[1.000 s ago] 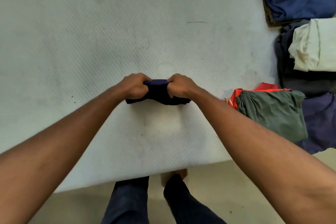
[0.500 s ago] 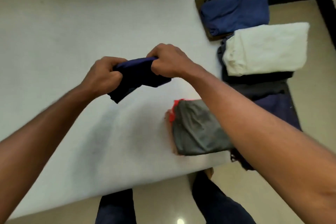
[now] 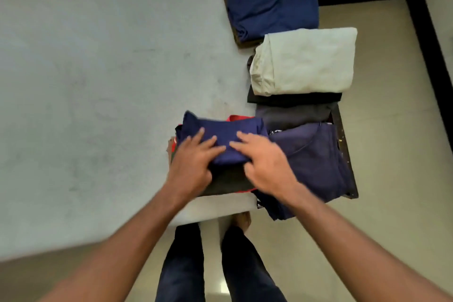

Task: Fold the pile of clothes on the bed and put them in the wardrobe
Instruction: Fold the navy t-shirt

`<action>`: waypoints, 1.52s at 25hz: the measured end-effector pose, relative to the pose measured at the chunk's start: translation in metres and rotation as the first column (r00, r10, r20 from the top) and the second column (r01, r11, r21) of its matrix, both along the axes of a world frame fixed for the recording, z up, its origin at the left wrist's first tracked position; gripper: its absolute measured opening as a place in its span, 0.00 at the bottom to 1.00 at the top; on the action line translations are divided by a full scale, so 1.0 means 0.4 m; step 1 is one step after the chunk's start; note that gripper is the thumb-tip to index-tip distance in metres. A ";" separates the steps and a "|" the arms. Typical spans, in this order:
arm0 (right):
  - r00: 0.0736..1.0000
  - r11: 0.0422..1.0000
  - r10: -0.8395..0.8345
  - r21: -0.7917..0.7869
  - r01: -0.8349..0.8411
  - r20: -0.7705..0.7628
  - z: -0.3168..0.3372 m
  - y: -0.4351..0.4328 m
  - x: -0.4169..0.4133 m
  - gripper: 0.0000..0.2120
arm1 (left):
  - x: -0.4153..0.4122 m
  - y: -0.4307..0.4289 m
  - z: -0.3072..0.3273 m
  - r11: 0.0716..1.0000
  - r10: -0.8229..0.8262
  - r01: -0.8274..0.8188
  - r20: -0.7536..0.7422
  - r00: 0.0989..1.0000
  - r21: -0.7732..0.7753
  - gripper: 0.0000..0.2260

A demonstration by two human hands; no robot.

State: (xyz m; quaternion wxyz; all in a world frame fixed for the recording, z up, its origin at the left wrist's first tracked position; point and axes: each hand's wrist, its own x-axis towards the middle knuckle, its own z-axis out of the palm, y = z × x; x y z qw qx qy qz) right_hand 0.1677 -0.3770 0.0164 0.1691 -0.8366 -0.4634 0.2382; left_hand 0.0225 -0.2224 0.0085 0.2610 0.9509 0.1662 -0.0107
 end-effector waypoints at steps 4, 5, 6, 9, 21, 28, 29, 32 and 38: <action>0.997 0.999 0.024 0.042 -0.027 0.072 -0.098 -0.068 -0.083 0.31 | -0.088 -0.059 -0.098 0.999 -0.027 0.028 -0.066 0.997 0.025 0.32; 0.997 0.997 0.006 0.071 -0.012 0.078 -0.095 -0.064 -0.081 0.31 | -0.085 -0.053 -0.087 1.000 0.005 -0.005 -0.022 1.000 0.022 0.31; 0.998 0.998 -0.004 0.069 -0.001 0.065 -0.085 -0.067 -0.082 0.31 | -0.087 -0.054 -0.070 0.999 0.036 -0.036 -0.002 0.999 0.016 0.30; 0.999 0.997 0.048 -0.066 -0.046 0.024 -0.063 -0.079 -0.083 0.35 | -0.096 -0.056 -0.037 1.000 -0.015 0.014 -0.130 0.991 -0.008 0.29; 0.873 0.878 -0.418 0.133 0.460 -0.252 -0.024 -0.034 -0.076 0.12 | -0.085 0.015 -0.058 0.752 0.529 -0.486 -0.033 0.848 -0.446 0.09; 0.984 0.980 -0.141 -0.129 0.154 0.106 -0.111 0.040 -0.145 0.26 | -0.054 -0.021 -0.139 0.992 0.122 -0.116 -0.191 0.974 0.044 0.31; 0.982 0.977 -0.142 -0.142 0.159 0.125 -0.133 0.033 -0.156 0.26 | -0.062 -0.029 -0.158 0.994 0.105 -0.093 -0.229 0.968 0.060 0.31; 0.968 0.978 -0.169 -0.091 0.188 0.183 -0.159 0.026 -0.160 0.24 | -0.068 -0.027 -0.184 0.994 0.102 -0.090 -0.247 0.964 0.059 0.32; 0.969 0.966 -0.244 -0.099 0.239 -0.041 -0.131 0.053 -0.114 0.20 | -0.031 0.031 -0.117 0.949 0.177 -0.235 -0.261 0.949 -0.211 0.30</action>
